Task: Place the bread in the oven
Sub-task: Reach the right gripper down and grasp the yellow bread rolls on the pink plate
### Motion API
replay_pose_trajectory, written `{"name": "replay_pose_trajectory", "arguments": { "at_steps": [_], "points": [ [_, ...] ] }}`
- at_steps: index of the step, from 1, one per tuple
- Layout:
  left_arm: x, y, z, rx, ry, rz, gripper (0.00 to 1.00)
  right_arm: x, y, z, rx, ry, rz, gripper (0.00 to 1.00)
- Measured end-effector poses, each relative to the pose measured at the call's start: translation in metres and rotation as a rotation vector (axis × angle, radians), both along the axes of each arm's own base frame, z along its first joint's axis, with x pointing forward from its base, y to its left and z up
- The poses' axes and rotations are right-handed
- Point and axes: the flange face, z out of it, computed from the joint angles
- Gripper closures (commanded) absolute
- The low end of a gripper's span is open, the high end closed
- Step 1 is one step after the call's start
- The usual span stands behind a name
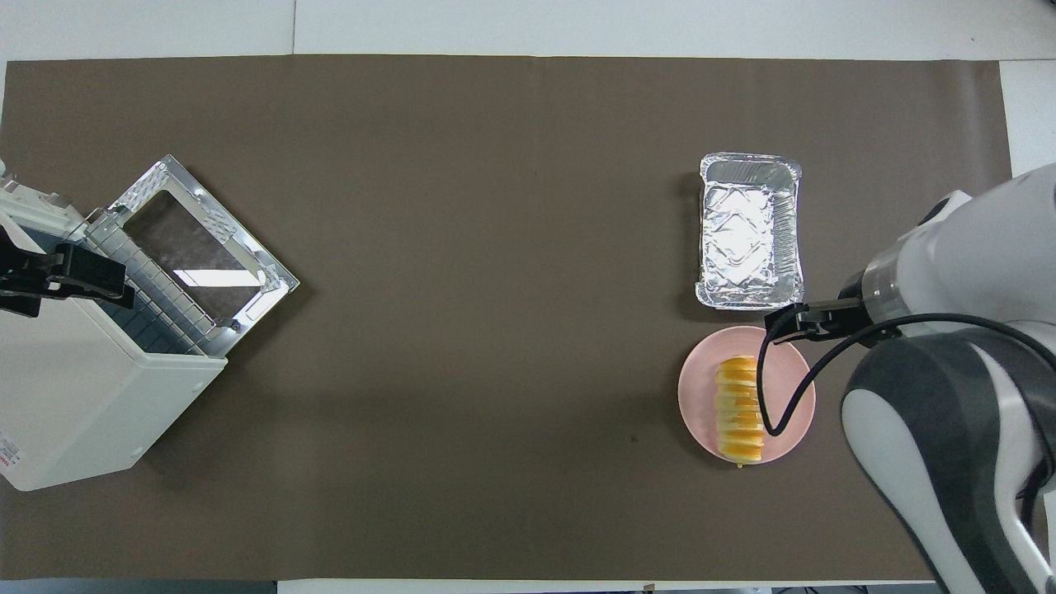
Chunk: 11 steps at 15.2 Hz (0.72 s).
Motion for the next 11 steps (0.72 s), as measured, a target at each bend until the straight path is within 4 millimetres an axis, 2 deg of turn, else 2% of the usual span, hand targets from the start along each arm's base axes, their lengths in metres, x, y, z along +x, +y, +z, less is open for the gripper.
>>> {"name": "replay_pose_trajectory", "arguments": {
  "at_steps": [3, 6, 8, 10, 11],
  "points": [
    [0.0, 0.0, 0.0, 0.0, 0.0, 0.0, 0.0, -0.02, 0.015, -0.057, -0.001, -0.003, -0.015, 0.0],
    [0.0, 0.0, 0.0, 0.0, 0.0, 0.0, 0.0, -0.039, 0.012, -0.117, 0.047, -0.02, -0.055, 0.0],
    [0.0, 0.0, 0.0, 0.0, 0.0, 0.0, 0.0, -0.05, 0.009, -0.142, 0.056, -0.036, -0.069, 0.01],
    [0.0, 0.0, 0.0, 0.0, 0.0, 0.0, 0.0, -0.059, 0.006, -0.159, 0.065, -0.038, -0.085, 0.03],
    [0.0, 0.0, 0.0, 0.0, 0.0, 0.0, 0.0, -0.063, 0.005, -0.165, 0.073, -0.032, -0.098, 0.11]
  ]
}}
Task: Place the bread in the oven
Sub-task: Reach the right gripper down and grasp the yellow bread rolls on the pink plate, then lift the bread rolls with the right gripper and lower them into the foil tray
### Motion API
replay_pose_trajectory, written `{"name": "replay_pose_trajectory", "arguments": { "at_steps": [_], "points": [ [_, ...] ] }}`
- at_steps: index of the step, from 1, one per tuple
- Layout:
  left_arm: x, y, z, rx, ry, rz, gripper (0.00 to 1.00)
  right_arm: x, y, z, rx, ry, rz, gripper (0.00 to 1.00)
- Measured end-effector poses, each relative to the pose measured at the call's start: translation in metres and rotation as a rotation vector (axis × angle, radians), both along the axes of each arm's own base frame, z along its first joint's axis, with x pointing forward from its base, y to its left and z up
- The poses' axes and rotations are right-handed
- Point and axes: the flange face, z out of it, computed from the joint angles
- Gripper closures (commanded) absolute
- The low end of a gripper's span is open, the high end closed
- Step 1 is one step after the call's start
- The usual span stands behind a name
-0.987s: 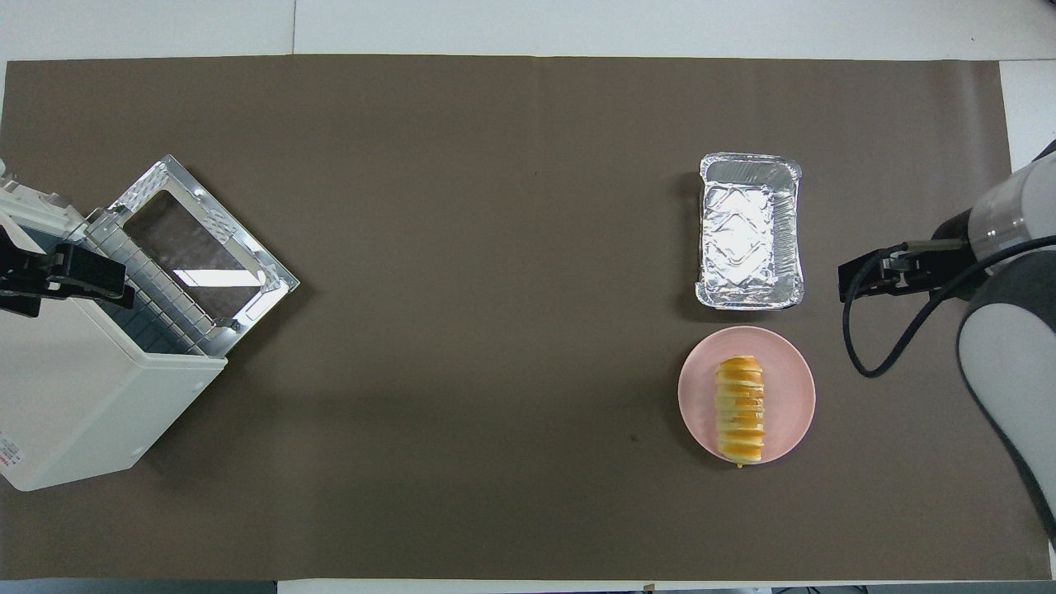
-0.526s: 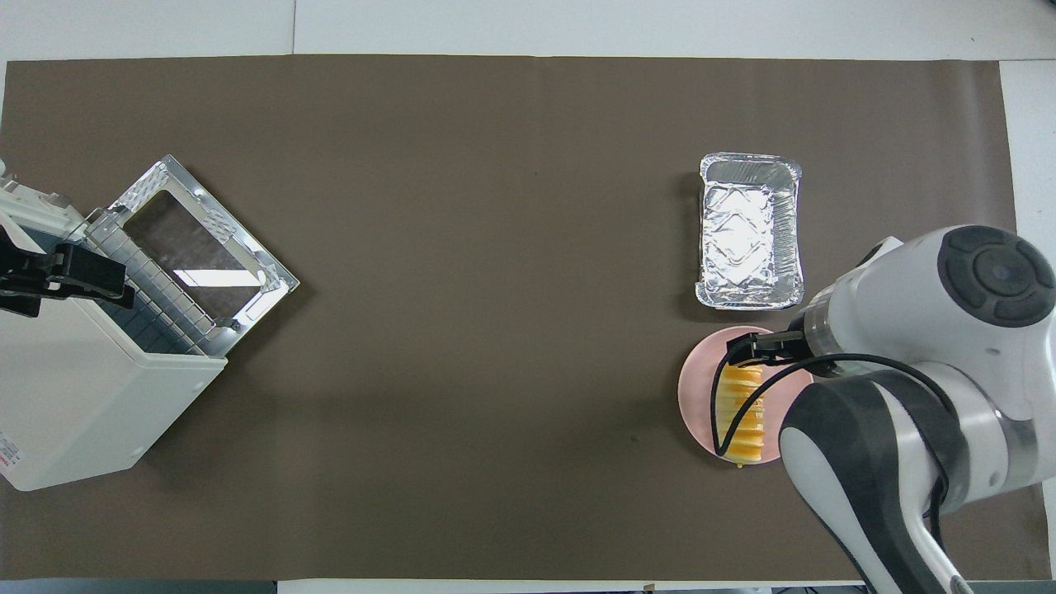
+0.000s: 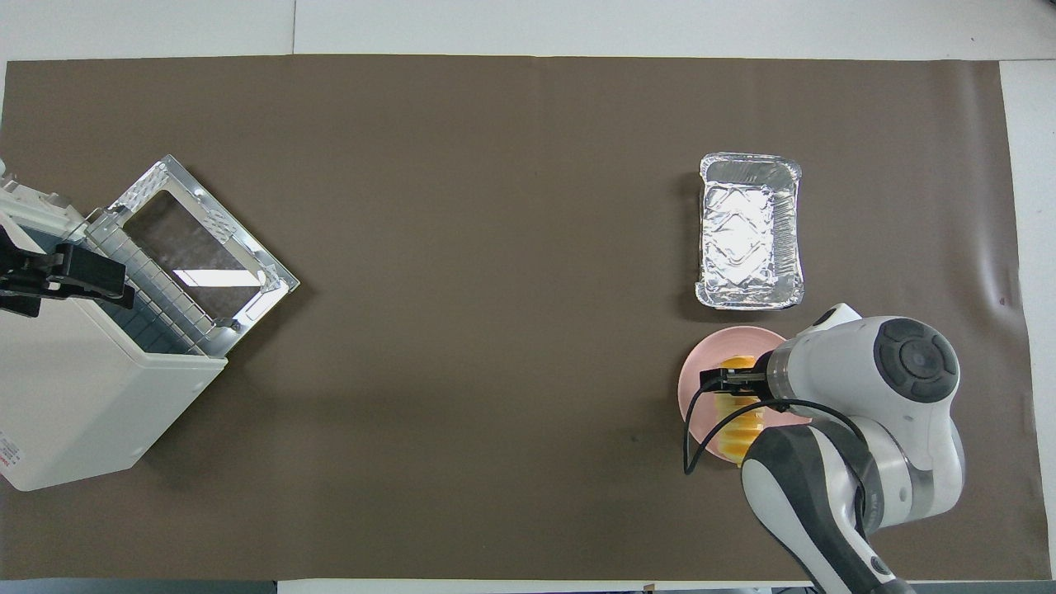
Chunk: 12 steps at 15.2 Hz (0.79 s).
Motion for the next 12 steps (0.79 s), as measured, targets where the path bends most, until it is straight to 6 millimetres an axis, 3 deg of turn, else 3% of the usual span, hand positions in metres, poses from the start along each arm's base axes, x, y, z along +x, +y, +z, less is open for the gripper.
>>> {"name": "replay_pose_trajectory", "arguments": {
  "at_steps": [2, 6, 12],
  "points": [
    [0.0, 0.0, 0.0, 0.0, 0.0, 0.0, 0.0, -0.006, -0.0016, -0.0082, 0.01, 0.013, -0.016, 0.29],
    [0.0, 0.0, 0.0, 0.0, 0.0, 0.0, 0.0, -0.0073, -0.0027, -0.0099, 0.01, 0.017, -0.022, 0.98],
    [0.0, 0.0, 0.0, 0.0, 0.0, 0.0, 0.0, -0.0046, -0.0017, -0.0029, 0.013, 0.018, -0.02, 1.0]
  ]
}}
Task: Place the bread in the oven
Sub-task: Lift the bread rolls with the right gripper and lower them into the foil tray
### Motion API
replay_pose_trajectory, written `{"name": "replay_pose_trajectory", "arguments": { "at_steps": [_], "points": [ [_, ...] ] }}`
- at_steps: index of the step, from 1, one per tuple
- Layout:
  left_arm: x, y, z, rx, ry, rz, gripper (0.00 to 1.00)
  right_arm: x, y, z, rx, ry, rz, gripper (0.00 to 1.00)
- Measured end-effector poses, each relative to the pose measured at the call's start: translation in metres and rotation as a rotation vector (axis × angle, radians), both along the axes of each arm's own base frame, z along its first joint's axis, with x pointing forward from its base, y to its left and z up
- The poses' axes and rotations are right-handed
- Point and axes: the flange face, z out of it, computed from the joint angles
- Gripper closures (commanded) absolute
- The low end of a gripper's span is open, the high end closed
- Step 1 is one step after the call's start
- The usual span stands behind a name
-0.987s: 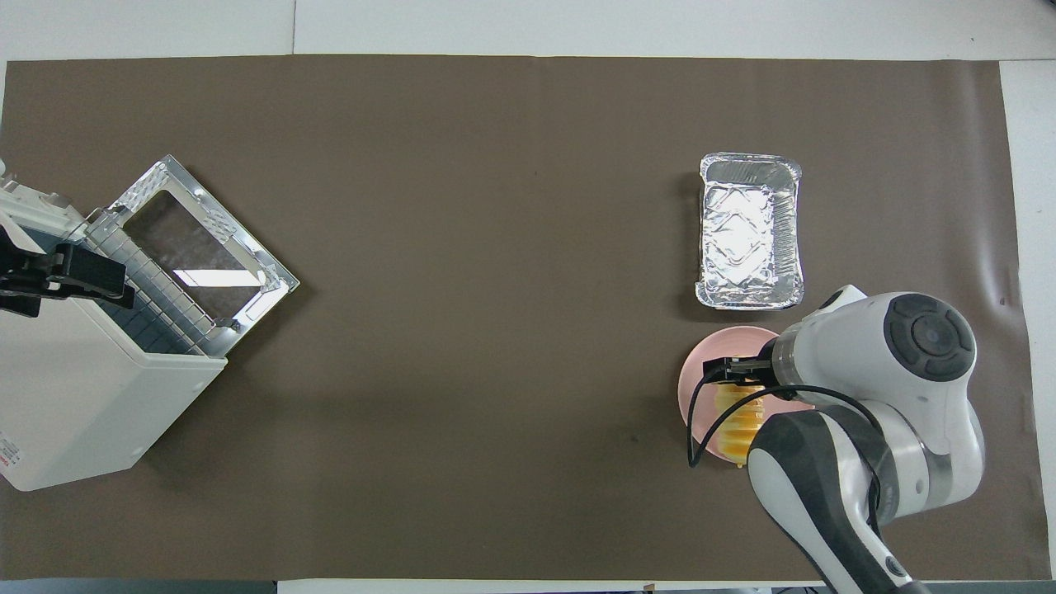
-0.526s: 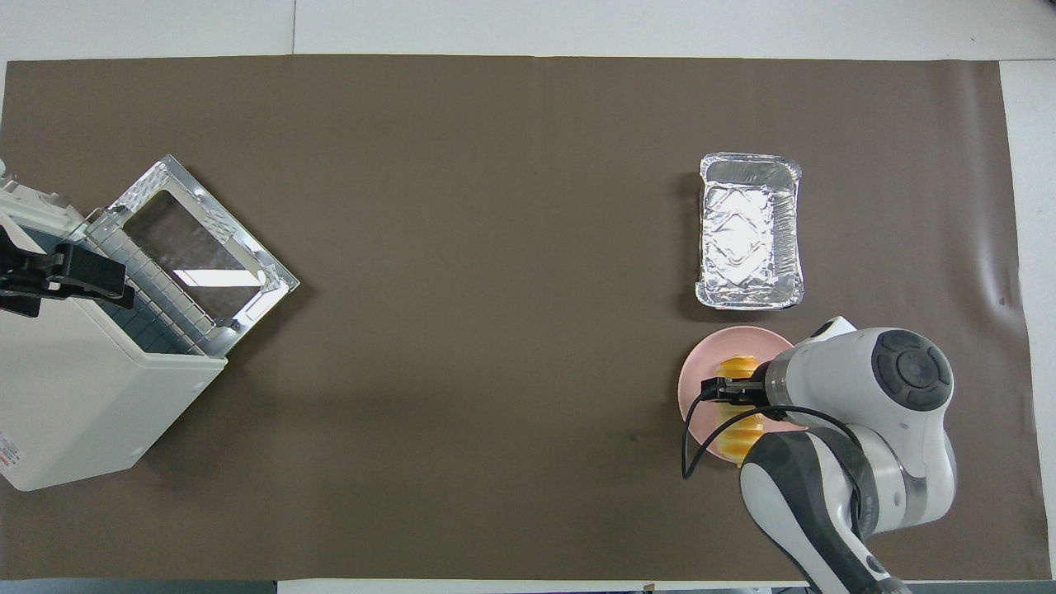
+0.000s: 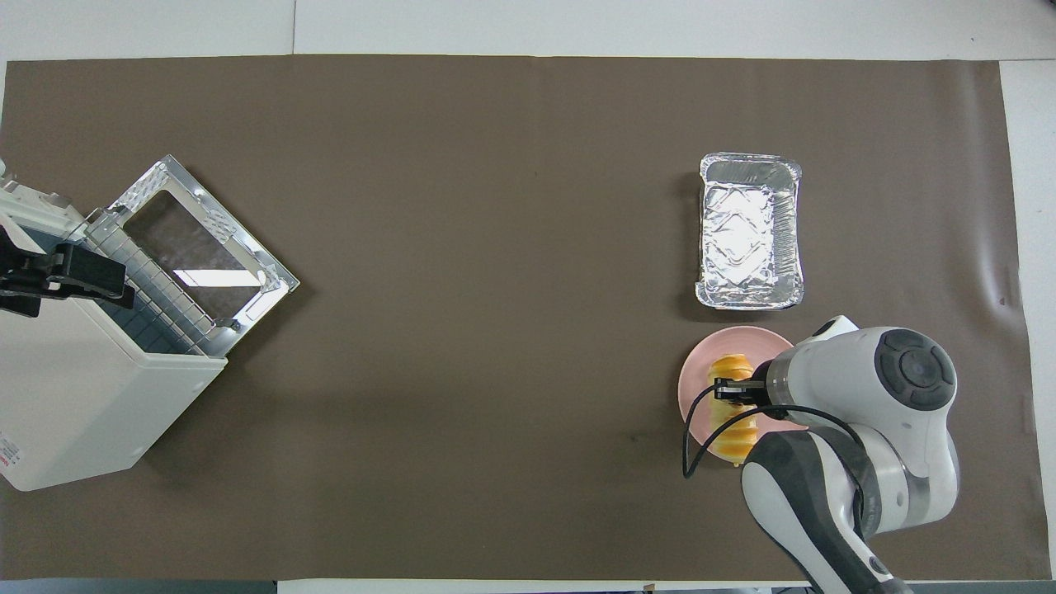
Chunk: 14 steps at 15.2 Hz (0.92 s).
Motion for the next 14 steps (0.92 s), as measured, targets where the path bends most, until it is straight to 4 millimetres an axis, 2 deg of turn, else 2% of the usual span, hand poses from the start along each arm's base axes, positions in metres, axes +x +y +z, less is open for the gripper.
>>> {"name": "replay_pose_trajectory", "arguments": {
  "at_steps": [2, 5, 7, 9, 11, 14],
  "points": [
    [0.0, 0.0, 0.0, 0.0, 0.0, 0.0, 0.0, 0.007, 0.004, 0.022, 0.003, 0.033, 0.01, 1.0],
    [0.0, 0.0, 0.0, 0.0, 0.0, 0.0, 0.0, 0.026, 0.009, 0.081, 0.017, 0.038, 0.024, 1.0],
    [0.0, 0.0, 0.0, 0.0, 0.0, 0.0, 0.0, 0.044, 0.006, 0.118, 0.027, 0.004, 0.02, 1.0],
    [0.0, 0.0, 0.0, 0.0, 0.0, 0.0, 0.0, 0.068, -0.004, 0.141, 0.033, -0.044, 0.029, 1.0],
    [0.0, 0.0, 0.0, 0.0, 0.0, 0.0, 0.0, 0.098, -0.016, 0.149, 0.018, -0.078, 0.054, 1.0],
    [0.0, 0.0, 0.0, 0.0, 0.0, 0.0, 0.0, 0.148, -0.027, 0.137, -0.009, -0.122, 0.082, 1.0]
  ]
}}
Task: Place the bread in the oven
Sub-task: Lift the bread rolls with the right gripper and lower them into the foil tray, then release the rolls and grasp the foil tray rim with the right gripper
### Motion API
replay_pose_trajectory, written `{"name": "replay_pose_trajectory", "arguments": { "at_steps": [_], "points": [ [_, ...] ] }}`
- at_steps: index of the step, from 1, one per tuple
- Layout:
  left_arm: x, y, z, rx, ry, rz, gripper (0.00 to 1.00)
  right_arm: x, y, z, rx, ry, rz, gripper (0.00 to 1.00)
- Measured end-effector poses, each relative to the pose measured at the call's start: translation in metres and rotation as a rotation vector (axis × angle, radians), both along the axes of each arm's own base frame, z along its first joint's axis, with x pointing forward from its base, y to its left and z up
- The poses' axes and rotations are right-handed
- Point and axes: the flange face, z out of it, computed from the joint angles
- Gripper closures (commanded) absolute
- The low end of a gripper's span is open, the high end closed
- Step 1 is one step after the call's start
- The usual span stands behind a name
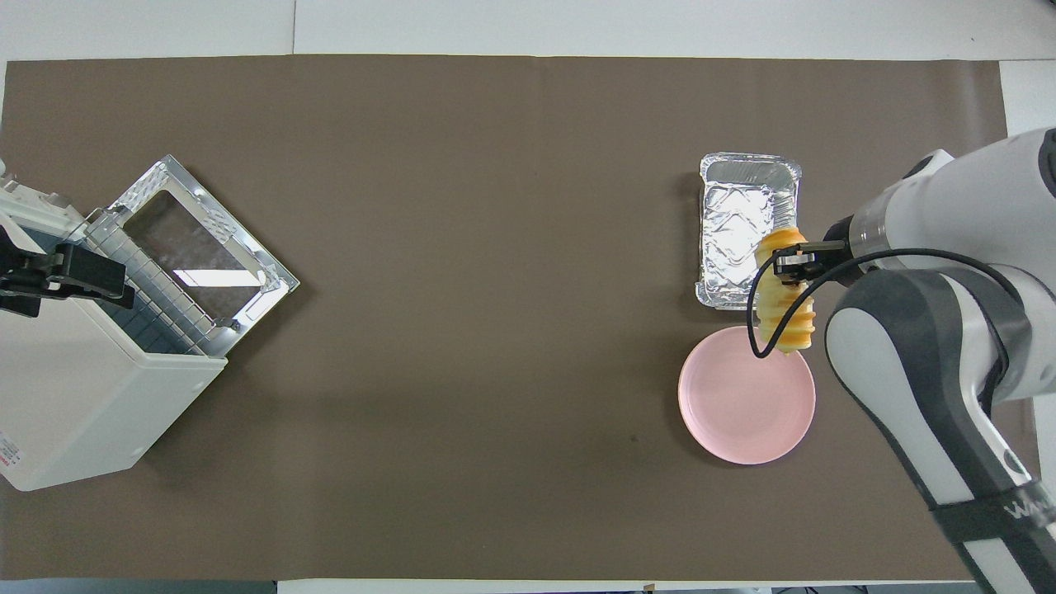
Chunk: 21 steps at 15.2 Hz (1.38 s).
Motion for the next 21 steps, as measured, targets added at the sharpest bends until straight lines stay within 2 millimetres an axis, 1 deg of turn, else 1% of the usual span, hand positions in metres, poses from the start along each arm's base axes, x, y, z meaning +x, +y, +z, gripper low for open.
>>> {"name": "replay_pose_trajectory", "arguments": {
  "at_steps": [1, 3, 5, 8, 10, 13, 15, 17, 18, 19, 20, 21],
  "points": [
    [0.0, 0.0, 0.0, 0.0, 0.0, 0.0, 0.0, 0.014, -0.001, -0.008, -0.005, -0.019, 0.001, 1.0],
    [0.0, 0.0, 0.0, 0.0, 0.0, 0.0, 0.0, 0.034, -0.001, -0.027, -0.01, -0.057, 0.0, 1.0],
    [0.0, 0.0, 0.0, 0.0, 0.0, 0.0, 0.0, 0.046, 0.003, -0.04, -0.009, -0.09, 0.002, 1.0],
    [0.0, 0.0, 0.0, 0.0, 0.0, 0.0, 0.0, 0.06, 0.008, -0.046, -0.007, -0.106, 0.006, 1.0],
    [0.0, 0.0, 0.0, 0.0, 0.0, 0.0, 0.0, 0.066, 0.01, -0.057, -0.007, -0.104, 0.008, 1.0],
    [0.0, 0.0, 0.0, 0.0, 0.0, 0.0, 0.0, 0.073, 0.012, -0.089, -0.009, -0.084, 0.009, 1.0],
    [0.0, 0.0, 0.0, 0.0, 0.0, 0.0, 0.0, 0.074, 0.011, -0.111, 0.007, -0.052, -0.008, 1.0],
    [0.0, 0.0, 0.0, 0.0, 0.0, 0.0, 0.0, 0.073, 0.012, -0.129, 0.023, -0.044, -0.025, 1.0],
    [0.0, 0.0, 0.0, 0.0, 0.0, 0.0, 0.0, 0.072, 0.011, -0.136, 0.025, -0.041, -0.028, 0.89],
    [0.0, 0.0, 0.0, 0.0, 0.0, 0.0, 0.0, 0.071, 0.011, -0.14, 0.024, -0.039, -0.029, 0.29],
    [0.0, 0.0, 0.0, 0.0, 0.0, 0.0, 0.0, 0.071, 0.011, -0.14, 0.024, -0.041, -0.029, 0.04],
    [0.0, 0.0, 0.0, 0.0, 0.0, 0.0, 0.0, 0.071, 0.011, -0.14, 0.024, -0.042, -0.03, 0.0]
  ]
}}
